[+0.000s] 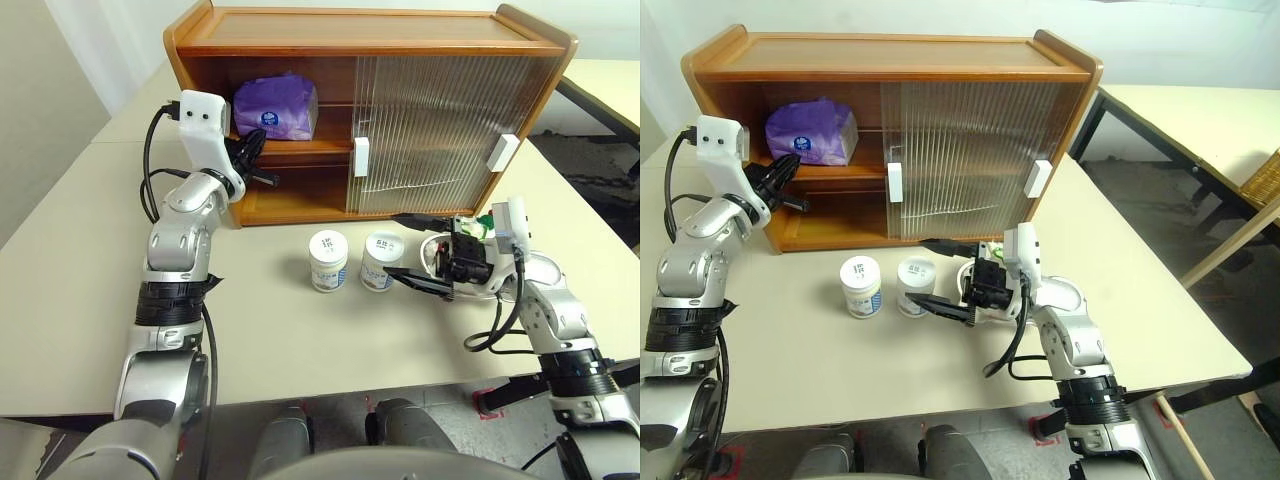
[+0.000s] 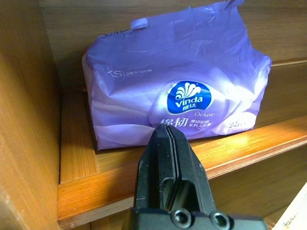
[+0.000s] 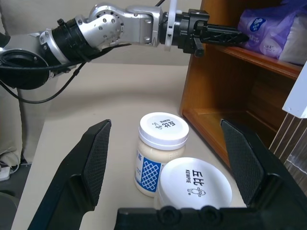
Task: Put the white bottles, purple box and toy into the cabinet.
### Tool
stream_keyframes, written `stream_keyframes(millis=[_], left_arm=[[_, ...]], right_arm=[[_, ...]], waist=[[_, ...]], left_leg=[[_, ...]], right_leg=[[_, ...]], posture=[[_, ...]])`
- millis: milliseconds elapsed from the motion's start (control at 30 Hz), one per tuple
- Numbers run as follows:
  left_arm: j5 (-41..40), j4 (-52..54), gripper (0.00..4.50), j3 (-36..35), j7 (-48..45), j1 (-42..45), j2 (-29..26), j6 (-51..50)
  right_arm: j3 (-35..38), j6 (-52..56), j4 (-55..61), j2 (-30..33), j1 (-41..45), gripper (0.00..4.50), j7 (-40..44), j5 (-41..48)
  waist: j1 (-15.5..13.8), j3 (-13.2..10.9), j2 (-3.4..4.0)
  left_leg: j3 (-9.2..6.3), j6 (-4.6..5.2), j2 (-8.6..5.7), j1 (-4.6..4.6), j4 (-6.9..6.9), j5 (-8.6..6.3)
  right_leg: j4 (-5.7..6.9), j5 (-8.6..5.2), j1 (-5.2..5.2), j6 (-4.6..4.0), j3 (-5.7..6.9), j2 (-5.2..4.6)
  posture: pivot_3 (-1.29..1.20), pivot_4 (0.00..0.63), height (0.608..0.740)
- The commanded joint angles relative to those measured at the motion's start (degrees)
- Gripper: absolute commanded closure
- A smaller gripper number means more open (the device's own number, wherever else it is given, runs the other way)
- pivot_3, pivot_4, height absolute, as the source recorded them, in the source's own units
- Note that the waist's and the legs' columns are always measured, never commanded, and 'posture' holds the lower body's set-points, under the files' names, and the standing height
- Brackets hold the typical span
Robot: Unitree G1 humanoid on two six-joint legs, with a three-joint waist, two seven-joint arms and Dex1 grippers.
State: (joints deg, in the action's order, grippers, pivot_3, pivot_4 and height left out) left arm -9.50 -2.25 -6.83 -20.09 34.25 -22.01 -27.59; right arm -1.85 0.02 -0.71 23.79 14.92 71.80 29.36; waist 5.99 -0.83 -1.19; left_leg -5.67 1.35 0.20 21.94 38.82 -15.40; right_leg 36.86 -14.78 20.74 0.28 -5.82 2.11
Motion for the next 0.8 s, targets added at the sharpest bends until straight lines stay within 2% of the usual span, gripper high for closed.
stream_keyframes(millis=[33,367,800], left_arm=[[-0.89,3.90,4.45,2.40,-1.89,0.15,0.21,-1.89],[-0.29,9.05,4.45,3.64,-1.86,-3.47,-0.77,-4.28],[0.76,1.75,4.45,2.25,-0.66,-1.44,-1.24,-0.18]], right_arm=[[-0.26,-0.48,-0.56,0.36,-0.15,0.00,0.45,-0.26],[-0.07,-0.36,-0.75,0.29,0.13,0.00,0.70,0.15],[0.19,-0.05,-0.45,0.71,0.36,0.00,0.42,0.08]], waist=[[0.00,0.00,0.00],[2.16,0.01,0.06],[2.47,0.01,0.07]], left_leg=[[0.00,0.00,0.00,0.00,0.00,0.00],[0.09,-0.20,0.12,-0.14,-0.02,0.11],[0.02,-0.39,0.23,-0.18,-0.01,0.30]], right_leg=[[-0.01,0.00,0.00,0.01,0.00,0.00],[-0.01,0.31,0.01,-0.09,-0.04,0.13],[0.02,0.63,0.09,-0.29,-0.05,0.15]], posture=[[-0.25,0.000,0.740],[-0.24,0.000,0.740],[-0.25,0.000,0.740]])
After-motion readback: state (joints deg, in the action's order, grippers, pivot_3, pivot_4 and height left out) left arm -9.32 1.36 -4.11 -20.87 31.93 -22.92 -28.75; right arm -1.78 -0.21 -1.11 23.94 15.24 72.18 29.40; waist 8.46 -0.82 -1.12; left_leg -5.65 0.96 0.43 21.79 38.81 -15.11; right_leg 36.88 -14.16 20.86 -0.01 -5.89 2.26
